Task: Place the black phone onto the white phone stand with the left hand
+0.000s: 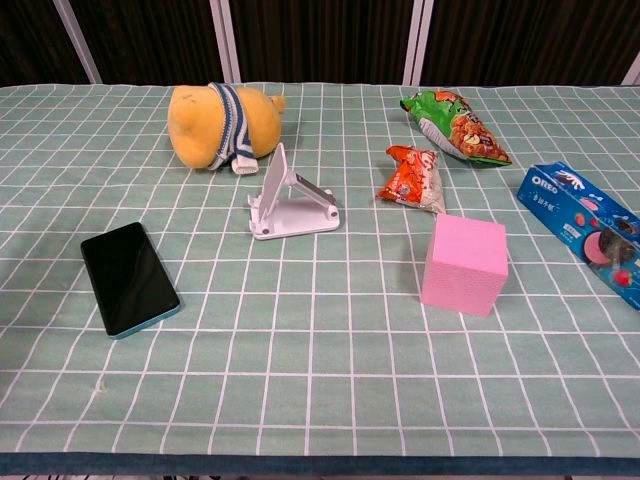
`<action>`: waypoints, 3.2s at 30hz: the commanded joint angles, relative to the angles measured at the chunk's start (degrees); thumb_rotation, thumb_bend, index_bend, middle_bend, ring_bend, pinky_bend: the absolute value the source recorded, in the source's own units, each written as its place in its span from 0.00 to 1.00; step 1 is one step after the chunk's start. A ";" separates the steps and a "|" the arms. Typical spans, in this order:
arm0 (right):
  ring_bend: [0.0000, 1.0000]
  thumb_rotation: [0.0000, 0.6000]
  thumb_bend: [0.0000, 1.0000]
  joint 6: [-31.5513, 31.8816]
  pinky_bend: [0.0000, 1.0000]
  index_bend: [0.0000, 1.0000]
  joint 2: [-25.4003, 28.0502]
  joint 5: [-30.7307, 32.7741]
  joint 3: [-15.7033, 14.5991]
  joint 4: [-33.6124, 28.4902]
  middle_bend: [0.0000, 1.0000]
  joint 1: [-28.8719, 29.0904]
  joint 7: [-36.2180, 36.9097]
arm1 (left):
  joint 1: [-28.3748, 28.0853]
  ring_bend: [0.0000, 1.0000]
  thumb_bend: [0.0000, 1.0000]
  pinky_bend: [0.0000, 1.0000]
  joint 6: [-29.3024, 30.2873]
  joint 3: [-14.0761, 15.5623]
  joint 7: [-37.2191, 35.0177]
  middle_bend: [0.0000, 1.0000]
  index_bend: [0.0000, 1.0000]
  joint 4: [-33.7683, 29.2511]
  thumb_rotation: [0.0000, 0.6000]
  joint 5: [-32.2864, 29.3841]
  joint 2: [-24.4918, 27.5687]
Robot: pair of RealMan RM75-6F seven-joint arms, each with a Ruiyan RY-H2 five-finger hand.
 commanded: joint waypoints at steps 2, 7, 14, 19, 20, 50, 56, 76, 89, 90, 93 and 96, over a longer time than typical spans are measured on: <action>0.00 1.00 0.37 0.00 0.14 0.00 0.01 -0.01 0.00 -0.03 0.00 0.00 0.00 | -0.01 0.00 0.08 0.00 -0.02 0.01 0.04 0.00 0.00 0.01 1.00 0.01 0.01; 0.00 1.00 0.37 0.01 0.14 0.00 0.00 0.03 0.01 -0.04 0.00 -0.01 -0.06 | -0.07 0.00 0.08 0.00 -0.23 0.10 0.16 0.00 0.00 0.03 1.00 0.00 0.06; 0.00 1.00 0.37 -0.05 0.14 0.00 -0.08 0.27 0.09 -0.10 0.00 0.03 -0.49 | -1.12 0.00 0.08 0.00 -2.68 1.00 1.98 0.00 0.00 0.11 1.00 0.36 0.72; 0.00 1.00 0.37 -0.39 0.14 0.00 -0.17 0.75 0.27 -0.17 0.00 0.24 -1.08 | -3.88 0.00 0.08 0.00 -7.13 1.52 6.24 0.00 0.00 0.52 1.00 1.03 1.97; 0.00 1.00 0.37 -0.54 0.14 0.00 -0.18 0.89 0.32 -0.19 0.00 0.33 -1.20 | -5.01 0.00 0.08 0.00 -8.72 1.42 7.82 0.00 0.00 0.60 1.00 1.04 2.38; 0.00 1.00 0.37 -1.04 0.14 0.00 -0.36 2.40 0.75 -0.64 0.00 0.71 -2.53 | -31.16 0.00 0.09 0.00 -40.27 -1.12 28.82 0.15 0.12 4.09 1.00 -11.34 -0.73; 0.00 1.00 0.37 -1.00 0.14 0.00 -0.40 2.45 0.74 -0.62 0.00 0.70 -2.63 | -33.68 0.00 0.09 0.00 -42.11 0.12 29.86 0.15 0.13 5.50 1.00 -13.11 -2.50; 0.00 1.00 0.37 -0.97 0.14 0.00 -0.36 2.61 0.73 -0.70 0.00 0.67 -2.50 | -37.84 0.00 0.09 0.00 -42.63 3.47 29.79 0.22 0.22 6.40 1.00 -15.82 -4.60; 0.00 1.00 0.37 -1.00 0.14 0.00 -0.28 2.68 0.70 -0.82 0.00 0.66 -2.44 | -39.61 0.00 0.10 0.00 -42.76 5.43 29.03 0.26 0.24 7.20 1.00 -16.87 -5.23; 0.00 1.00 0.37 -1.00 0.14 0.00 -0.27 2.68 0.69 -0.83 0.00 0.65 -2.43 | -39.70 0.00 0.10 0.00 -42.67 5.53 28.99 0.27 0.24 7.24 1.00 -16.95 -5.32; 0.00 1.00 0.37 -1.00 0.14 0.00 -0.25 2.67 0.68 -0.83 0.00 0.65 -2.39 | -39.93 0.00 0.14 0.00 -42.34 5.87 28.92 0.32 0.28 7.42 1.00 -17.00 -5.65; 0.00 1.00 0.37 -1.00 0.14 0.00 -0.23 2.66 0.67 -0.83 0.00 0.64 -2.34 | -40.00 0.00 0.16 0.00 -42.02 6.33 28.66 0.38 0.33 7.64 1.00 -16.82 -5.92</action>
